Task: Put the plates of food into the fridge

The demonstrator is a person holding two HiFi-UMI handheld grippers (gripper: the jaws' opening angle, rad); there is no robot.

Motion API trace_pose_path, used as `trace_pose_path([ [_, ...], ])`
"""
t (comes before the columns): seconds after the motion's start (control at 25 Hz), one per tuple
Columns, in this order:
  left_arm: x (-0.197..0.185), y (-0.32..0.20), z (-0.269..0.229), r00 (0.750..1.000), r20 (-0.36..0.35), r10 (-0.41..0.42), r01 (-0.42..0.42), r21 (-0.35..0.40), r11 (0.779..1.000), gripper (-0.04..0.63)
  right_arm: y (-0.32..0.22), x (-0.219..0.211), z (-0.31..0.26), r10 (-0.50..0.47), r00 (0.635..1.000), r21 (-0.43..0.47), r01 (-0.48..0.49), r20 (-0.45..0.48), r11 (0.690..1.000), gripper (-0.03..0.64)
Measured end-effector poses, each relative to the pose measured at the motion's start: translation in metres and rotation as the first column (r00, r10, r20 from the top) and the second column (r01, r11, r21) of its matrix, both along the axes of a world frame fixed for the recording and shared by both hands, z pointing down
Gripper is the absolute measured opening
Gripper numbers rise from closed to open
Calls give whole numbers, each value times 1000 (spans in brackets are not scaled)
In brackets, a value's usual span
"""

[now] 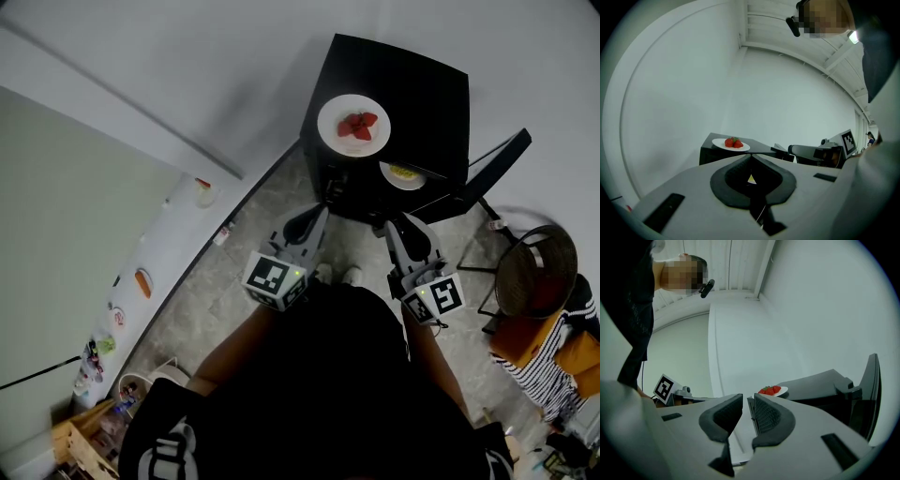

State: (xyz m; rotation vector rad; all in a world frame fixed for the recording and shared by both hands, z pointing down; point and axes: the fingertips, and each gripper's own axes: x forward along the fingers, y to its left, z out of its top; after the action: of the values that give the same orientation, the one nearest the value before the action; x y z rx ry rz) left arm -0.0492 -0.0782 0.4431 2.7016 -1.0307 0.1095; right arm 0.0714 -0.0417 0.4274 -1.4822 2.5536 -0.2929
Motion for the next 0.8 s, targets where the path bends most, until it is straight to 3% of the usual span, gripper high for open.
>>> trace_pose_path([
  [0.24,-17,-10,-1,999,-2,-52,52,3,999,23,-24,-9,8,-5,991,-64,14,136,998,83],
  [0.44,-31,-20,1,997,0,-83,83,-2,997,23,-47,-21,17,5,994,-91,5,109,996,83],
  [0.8,-47,-42,7,995,0,-103,103,-10,995,23,-91,-31,33,18,955,-179,37,296,983,84],
])
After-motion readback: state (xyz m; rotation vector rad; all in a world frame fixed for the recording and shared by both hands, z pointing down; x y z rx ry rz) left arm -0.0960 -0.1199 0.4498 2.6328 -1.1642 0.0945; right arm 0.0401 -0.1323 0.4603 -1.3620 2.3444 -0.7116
